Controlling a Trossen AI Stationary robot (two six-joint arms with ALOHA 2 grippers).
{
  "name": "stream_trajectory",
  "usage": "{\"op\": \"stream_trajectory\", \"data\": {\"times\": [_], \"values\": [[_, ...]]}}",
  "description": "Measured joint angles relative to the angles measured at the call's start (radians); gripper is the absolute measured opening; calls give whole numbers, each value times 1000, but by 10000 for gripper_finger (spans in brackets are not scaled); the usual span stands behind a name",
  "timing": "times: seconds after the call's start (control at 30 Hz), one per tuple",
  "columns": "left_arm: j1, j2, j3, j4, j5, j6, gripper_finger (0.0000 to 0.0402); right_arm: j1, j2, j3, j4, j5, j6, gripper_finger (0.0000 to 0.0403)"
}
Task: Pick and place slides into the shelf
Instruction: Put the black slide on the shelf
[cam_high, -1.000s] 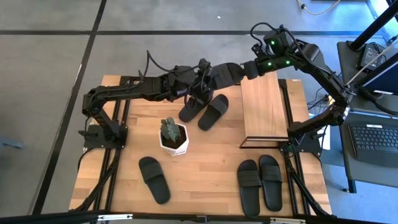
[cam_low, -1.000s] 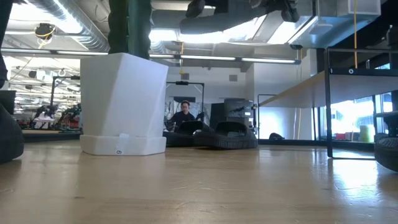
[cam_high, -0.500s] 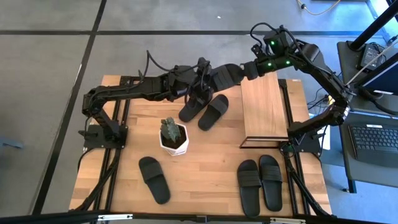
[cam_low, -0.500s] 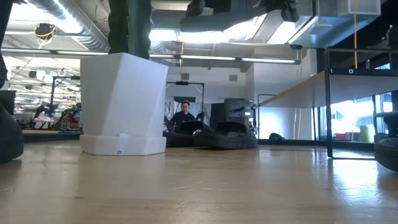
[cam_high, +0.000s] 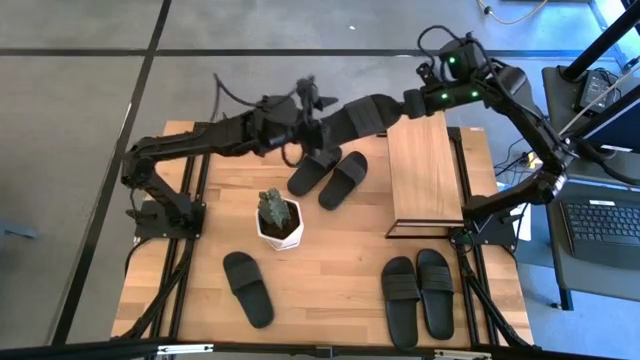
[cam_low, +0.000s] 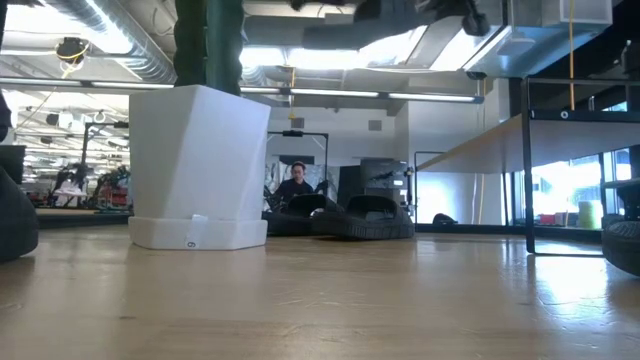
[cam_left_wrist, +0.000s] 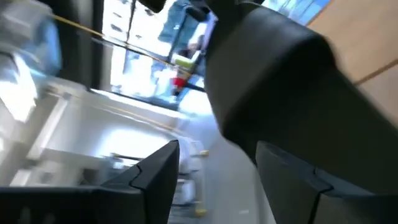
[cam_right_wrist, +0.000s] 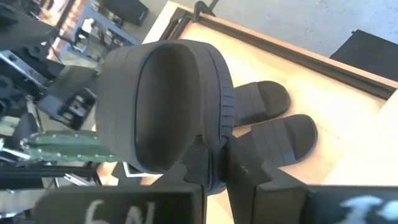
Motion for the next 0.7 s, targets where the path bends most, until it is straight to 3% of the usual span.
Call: {"op": "stream_trajectory", "data": {"times": [0.4,0.7], "values": [[185,-212,1,-238,366,-549,207,-209,-42,0,-54,-96,-84,35],[204,-237,1,-363,416,-652,207,-412,-47,0,-106,-185,-181,34]]}}
